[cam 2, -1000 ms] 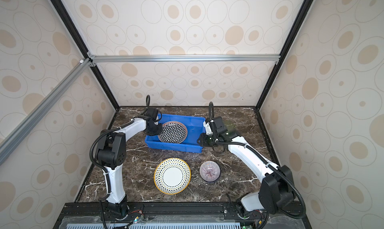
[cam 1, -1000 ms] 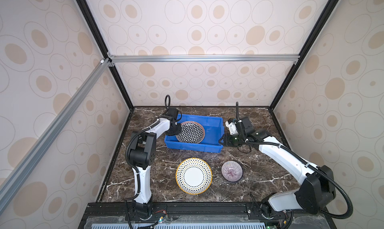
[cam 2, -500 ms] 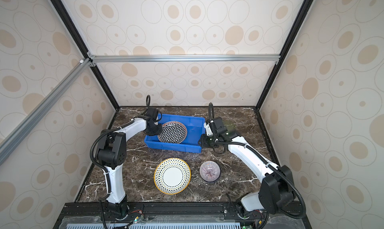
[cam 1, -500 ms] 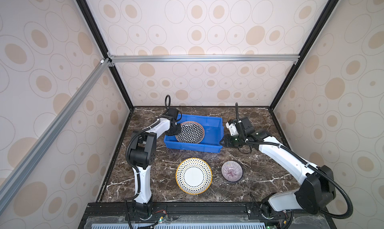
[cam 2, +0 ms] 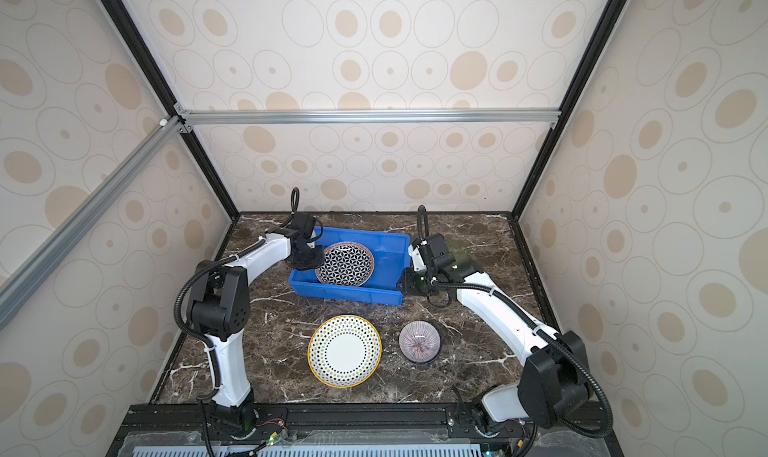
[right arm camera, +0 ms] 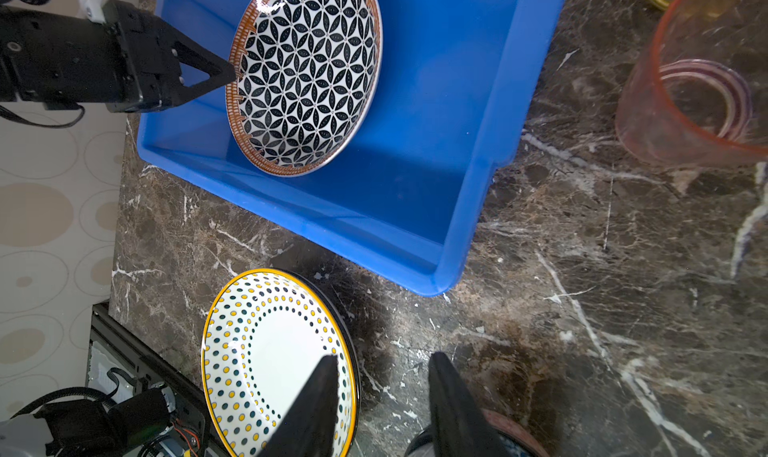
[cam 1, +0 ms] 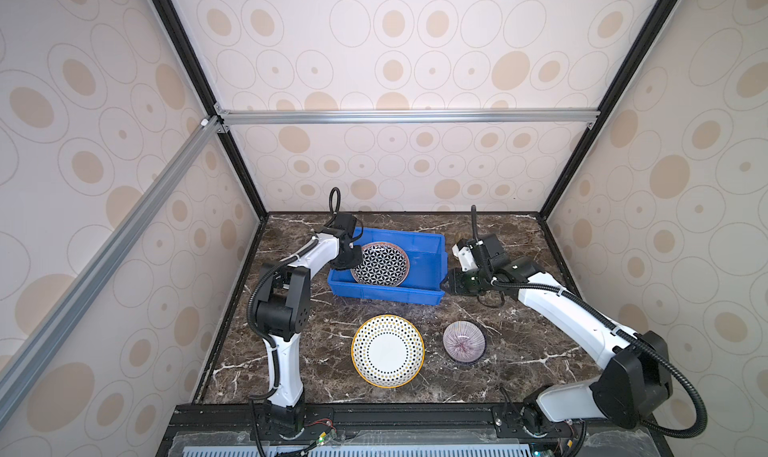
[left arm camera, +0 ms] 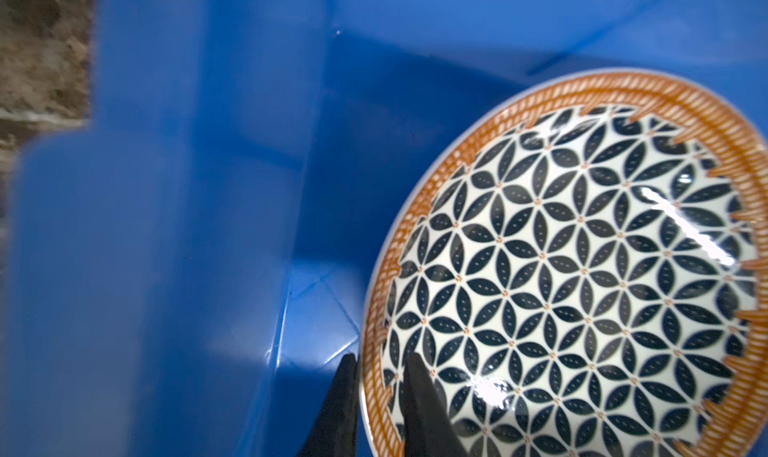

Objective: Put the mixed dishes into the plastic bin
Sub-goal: 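Set the plate flat in the bin and open the left gripper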

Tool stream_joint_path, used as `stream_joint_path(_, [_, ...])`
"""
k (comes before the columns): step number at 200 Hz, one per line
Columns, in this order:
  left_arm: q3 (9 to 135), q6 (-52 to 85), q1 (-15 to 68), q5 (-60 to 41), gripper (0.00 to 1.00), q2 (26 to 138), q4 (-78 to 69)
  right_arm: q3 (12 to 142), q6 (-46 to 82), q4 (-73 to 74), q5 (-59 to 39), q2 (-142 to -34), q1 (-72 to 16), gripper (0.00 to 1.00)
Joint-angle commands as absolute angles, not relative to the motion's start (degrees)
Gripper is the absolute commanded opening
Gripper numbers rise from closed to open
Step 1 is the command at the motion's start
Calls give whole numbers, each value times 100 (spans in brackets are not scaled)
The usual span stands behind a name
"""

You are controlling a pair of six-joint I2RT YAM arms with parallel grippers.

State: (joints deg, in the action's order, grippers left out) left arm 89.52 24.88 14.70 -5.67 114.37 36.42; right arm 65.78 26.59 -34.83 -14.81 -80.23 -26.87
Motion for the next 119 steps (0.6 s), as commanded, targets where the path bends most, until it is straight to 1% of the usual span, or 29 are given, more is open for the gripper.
stream_joint_path(1, [9189, 2400, 1529, -661, 21, 10971, 3815, 6504, 2641, -3622, -1485, -7880, -2654, 39])
stream_joint_path(59, [9012, 2400, 1538, -660, 22, 10291, 3841, 6394, 2667, -3608, -1450, -7840, -2654, 39])
stream_joint_path(119, [8501, 2379, 1536, -546, 21, 9548, 3836, 6237, 2744, -3520, -1512, -7804, -2679, 38])
